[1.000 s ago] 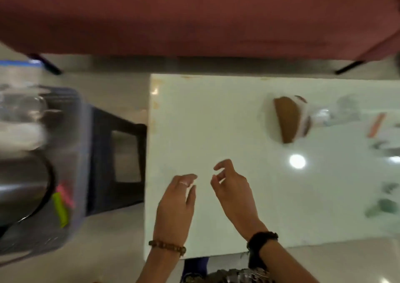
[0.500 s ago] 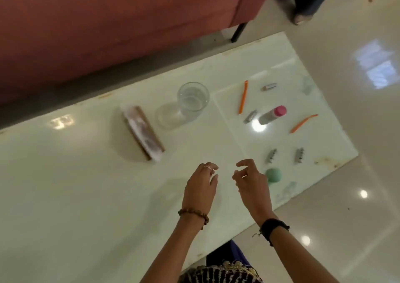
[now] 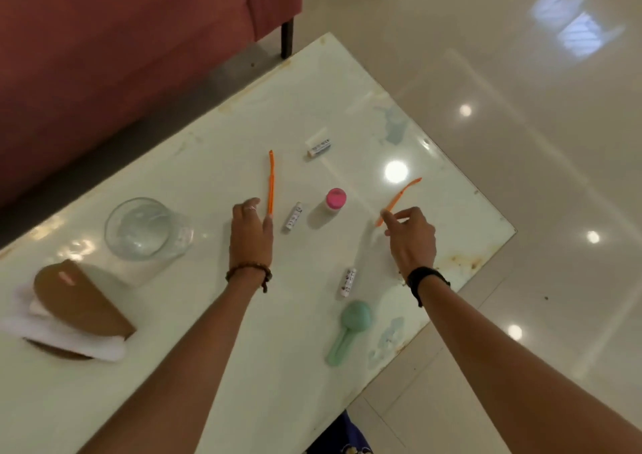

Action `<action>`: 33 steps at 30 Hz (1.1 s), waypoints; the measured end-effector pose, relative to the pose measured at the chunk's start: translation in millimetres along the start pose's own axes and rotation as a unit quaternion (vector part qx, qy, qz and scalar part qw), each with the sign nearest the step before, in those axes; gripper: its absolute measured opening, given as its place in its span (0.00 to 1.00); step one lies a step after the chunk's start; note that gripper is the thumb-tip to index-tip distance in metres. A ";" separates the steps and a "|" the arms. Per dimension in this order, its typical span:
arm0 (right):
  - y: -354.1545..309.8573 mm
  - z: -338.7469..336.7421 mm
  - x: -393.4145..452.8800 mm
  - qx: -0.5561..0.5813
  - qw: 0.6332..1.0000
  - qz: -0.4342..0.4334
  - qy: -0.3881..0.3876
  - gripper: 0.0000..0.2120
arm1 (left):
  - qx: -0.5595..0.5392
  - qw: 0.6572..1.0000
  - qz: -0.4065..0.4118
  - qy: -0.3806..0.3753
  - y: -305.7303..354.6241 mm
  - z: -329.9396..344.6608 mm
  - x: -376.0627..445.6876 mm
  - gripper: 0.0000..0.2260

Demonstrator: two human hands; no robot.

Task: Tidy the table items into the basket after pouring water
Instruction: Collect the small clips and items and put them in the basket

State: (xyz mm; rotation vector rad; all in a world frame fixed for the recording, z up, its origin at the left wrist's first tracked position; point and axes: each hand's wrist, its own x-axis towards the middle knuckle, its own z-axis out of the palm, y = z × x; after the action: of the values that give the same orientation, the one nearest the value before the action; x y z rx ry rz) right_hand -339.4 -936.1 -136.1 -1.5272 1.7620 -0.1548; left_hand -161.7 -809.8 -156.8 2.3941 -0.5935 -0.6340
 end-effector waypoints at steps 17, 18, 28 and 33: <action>3.2 -1.9 -42.9 0.053 0.995 -0.058 0.069 0.10 | -0.087 0.995 -0.010 0.041 9.6 -12.1 -24.4 0.06; 3.3 -2.4 -62.7 0.060 0.993 -0.085 0.056 0.09 | -0.108 0.993 -0.009 0.041 6.8 -17.9 -40.1 0.06; -10.8 62.3 -294.1 -0.097 0.945 -0.252 -0.186 0.10 | -0.171 0.981 -0.034 0.090 -95.3 -141.0 -207.0 0.07; -22.0 137.1 -415.3 -0.134 0.896 -0.298 -0.300 0.08 | -0.172 0.960 -0.121 0.187 -206.4 -237.5 -276.5 0.08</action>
State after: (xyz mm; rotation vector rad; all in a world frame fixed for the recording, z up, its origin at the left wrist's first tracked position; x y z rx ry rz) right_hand -250.0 -522.7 -22.6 -2.0093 0.8216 0.2513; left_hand -192.9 -410.1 -35.4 2.1863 -0.0232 -0.3305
